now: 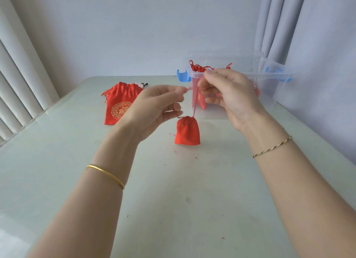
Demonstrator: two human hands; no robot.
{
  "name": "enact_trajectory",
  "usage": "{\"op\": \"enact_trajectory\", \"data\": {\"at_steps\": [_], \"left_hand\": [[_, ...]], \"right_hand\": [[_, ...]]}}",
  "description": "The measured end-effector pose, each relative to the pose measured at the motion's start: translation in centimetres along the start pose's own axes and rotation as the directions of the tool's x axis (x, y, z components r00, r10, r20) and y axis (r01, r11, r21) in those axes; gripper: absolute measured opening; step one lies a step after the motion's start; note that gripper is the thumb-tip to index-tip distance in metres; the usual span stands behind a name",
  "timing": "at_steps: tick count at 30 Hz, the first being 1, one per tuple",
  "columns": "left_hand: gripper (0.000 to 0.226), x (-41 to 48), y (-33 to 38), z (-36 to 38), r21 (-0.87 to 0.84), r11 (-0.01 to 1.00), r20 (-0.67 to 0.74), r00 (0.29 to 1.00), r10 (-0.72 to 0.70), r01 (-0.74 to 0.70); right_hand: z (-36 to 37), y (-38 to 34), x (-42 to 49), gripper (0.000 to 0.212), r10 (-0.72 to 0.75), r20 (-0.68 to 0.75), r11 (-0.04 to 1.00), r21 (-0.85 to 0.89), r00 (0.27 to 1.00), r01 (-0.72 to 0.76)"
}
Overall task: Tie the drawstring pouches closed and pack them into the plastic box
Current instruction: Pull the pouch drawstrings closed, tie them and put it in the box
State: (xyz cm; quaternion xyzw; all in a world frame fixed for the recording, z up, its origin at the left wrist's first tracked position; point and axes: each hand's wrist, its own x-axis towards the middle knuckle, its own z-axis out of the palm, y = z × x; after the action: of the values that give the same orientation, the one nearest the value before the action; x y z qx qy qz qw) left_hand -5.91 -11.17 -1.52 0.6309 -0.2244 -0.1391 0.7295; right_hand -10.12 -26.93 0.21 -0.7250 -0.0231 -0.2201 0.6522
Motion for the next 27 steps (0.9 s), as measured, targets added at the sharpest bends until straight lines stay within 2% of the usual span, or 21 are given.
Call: {"op": "enact_trajectory", "data": {"at_steps": [4,6,8,10,14,16,20,22,23,25,27], "left_hand": [[0.018,-0.3,0.0,0.8,0.216,0.976,0.061,0.998,0.025,-0.038],[0.021,-0.2,-0.1,0.9,0.279,0.959,0.043,0.998,0.043,-0.054],[0.015,-0.2,-0.2,1.0,0.273,0.961,0.014,0.999,0.05,-0.052],[0.018,-0.1,-0.3,0.9,0.238,0.97,-0.014,0.999,0.05,-0.045],[0.015,-0.2,-0.1,0.8,0.218,0.973,0.001,0.997,0.071,-0.07],[0.019,-0.1,0.0,0.8,0.219,0.973,-0.014,0.997,0.077,-0.072],[0.015,-0.1,0.0,0.7,0.189,0.981,-0.066,0.996,0.063,-0.05],[0.014,-0.1,-0.1,0.5,0.144,0.989,-0.092,0.995,0.035,-0.022],[0.013,-0.1,-0.1,0.5,0.128,0.992,-0.103,0.994,0.024,-0.011],[0.012,-0.1,-0.2,0.4,0.116,0.993,-0.106,0.994,0.01,0.002],[0.012,-0.1,-0.2,0.4,0.147,0.989,-0.082,0.997,0.001,0.011]], "right_hand": [[0.9,0.0,-0.4,0.028,-0.069,0.136,0.995,-0.058,0.988,0.077],[1.2,0.1,-0.5,0.029,-0.068,0.134,0.996,-0.054,0.989,0.076],[1.1,0.4,-0.4,0.032,0.0,0.077,0.999,-0.04,0.997,0.003],[0.8,0.9,-0.2,0.031,0.112,0.055,0.991,-0.084,0.992,-0.108],[0.5,1.7,-0.3,0.023,0.281,0.212,0.948,-0.213,0.936,-0.236],[0.6,1.8,-0.4,0.023,0.265,0.253,0.955,-0.202,0.931,-0.217],[0.4,1.8,-0.1,0.027,0.195,0.172,0.973,-0.158,0.966,-0.169],[0.0,1.5,-0.1,0.028,0.181,0.181,0.976,-0.154,0.967,-0.154],[-0.4,1.3,-0.1,0.028,0.189,0.24,0.975,-0.157,0.952,-0.154],[-1.0,0.9,-0.5,0.028,0.256,0.411,0.955,-0.248,0.875,-0.163],[-1.2,1.0,-0.7,0.027,0.33,0.467,0.916,-0.369,0.821,-0.158]]}}
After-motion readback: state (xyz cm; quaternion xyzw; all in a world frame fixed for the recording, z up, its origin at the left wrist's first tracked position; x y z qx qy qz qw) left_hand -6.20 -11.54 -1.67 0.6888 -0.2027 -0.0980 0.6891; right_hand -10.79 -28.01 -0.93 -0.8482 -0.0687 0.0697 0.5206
